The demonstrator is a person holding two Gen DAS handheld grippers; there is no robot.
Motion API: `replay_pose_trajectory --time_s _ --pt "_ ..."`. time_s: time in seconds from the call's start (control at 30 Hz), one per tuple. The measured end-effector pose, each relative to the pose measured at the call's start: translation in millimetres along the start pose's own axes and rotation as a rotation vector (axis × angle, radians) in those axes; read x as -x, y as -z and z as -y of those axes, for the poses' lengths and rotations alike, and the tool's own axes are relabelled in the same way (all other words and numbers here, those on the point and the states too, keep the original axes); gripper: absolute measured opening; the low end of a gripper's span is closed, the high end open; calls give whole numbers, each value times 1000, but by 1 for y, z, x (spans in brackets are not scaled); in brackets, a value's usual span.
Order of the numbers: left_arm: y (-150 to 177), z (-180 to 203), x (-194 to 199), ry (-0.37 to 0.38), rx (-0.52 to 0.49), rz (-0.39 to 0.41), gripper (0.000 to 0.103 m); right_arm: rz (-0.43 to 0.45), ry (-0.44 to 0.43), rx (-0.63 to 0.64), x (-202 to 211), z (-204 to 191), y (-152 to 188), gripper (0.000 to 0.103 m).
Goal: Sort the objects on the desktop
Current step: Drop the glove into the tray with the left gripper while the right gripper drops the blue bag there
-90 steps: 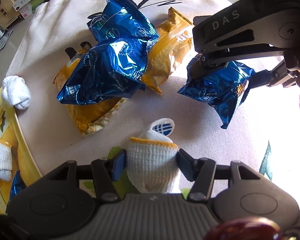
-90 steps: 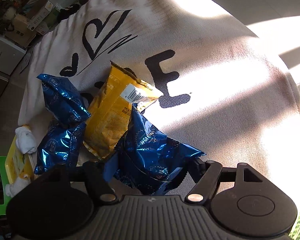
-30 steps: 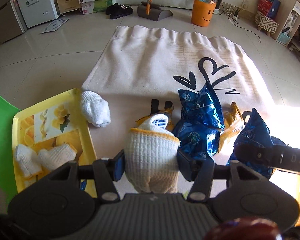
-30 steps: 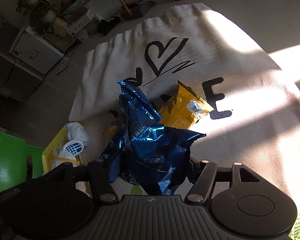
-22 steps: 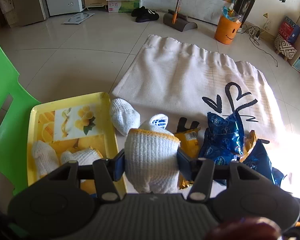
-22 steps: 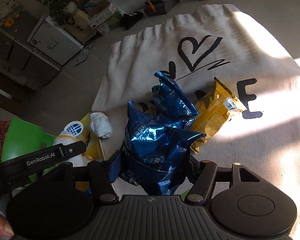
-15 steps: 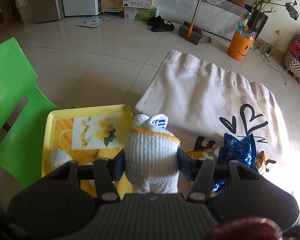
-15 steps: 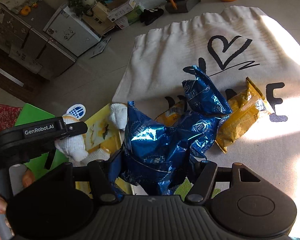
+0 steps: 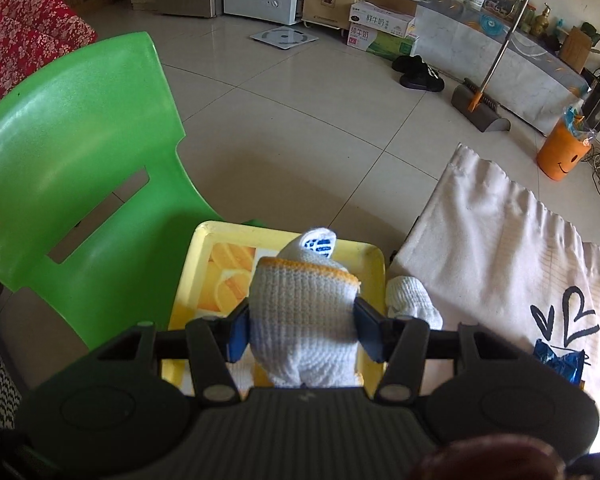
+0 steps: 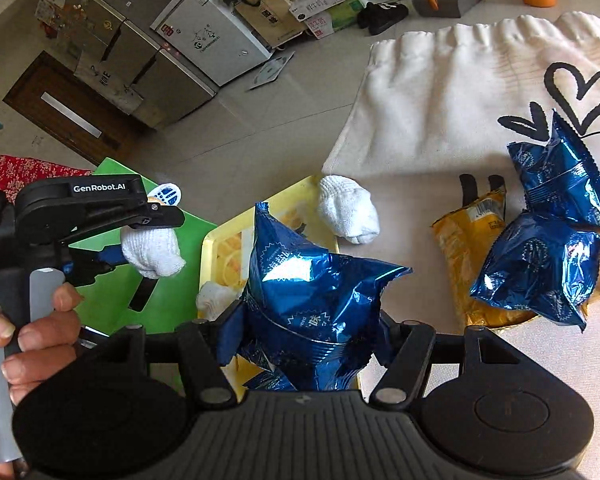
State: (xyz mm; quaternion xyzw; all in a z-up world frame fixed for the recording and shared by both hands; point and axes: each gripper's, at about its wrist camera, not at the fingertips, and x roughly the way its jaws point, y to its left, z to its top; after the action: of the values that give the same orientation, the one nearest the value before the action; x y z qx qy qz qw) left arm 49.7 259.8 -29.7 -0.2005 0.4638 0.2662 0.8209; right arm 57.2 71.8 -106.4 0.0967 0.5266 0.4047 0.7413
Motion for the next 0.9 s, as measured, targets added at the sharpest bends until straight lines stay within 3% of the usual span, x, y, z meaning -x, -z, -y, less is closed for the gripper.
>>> replay_pose_trajectory --time_s 0.63,0.73,0.8,0.9 --pt "-20 -36 -52 -85 60 -72 53 -155 -101 -15 -86 -29 17 65" --pt "-20 -36 -52 -112 53 -66 67 -169 -96 9 -92 -35 19 68" --pt "-21 -38 -53 -118 62 -65 81 -172 -105 37 -93 -38 18 74" --pt "-21 -37 -53 -103 68 -73 82 -147 -100 60 -92 -41 13 75"
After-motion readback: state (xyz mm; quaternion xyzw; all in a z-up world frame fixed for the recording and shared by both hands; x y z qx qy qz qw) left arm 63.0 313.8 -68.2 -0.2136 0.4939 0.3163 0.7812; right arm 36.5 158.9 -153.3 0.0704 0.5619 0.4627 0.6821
